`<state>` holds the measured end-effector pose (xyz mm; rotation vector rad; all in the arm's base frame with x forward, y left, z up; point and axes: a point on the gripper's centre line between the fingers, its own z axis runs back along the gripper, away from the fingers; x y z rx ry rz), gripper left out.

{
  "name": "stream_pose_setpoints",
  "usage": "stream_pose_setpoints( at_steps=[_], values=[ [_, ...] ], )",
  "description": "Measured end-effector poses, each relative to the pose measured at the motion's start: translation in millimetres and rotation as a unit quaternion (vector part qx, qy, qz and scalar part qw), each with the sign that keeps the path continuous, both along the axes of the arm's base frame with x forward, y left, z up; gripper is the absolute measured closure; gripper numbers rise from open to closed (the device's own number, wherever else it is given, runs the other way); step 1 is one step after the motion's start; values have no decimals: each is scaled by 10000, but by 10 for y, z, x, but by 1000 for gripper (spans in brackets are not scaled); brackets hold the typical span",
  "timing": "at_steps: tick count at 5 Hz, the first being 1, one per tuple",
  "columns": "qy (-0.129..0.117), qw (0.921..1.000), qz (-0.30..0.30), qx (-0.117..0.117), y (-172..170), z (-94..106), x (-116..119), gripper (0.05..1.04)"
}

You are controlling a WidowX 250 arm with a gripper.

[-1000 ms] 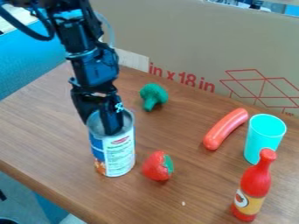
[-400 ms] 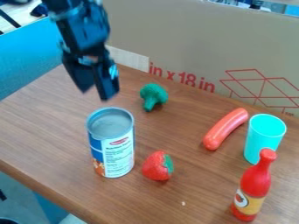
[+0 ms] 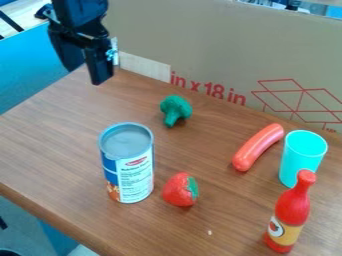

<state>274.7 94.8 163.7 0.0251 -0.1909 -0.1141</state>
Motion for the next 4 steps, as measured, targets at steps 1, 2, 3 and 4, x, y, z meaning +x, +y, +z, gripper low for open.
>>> stream_pose_setpoints(
  at_steps=[1,2,3,4],
  values=[
    [42,9999,126,111,218,-115,134,83],
    [125,9995,-121,-276,190,-299,434,83],
    [80,9982,-435,-409,-26,-309,556,82],
    [71,9981,-456,-413,-42,-308,563,82]
  ],
)
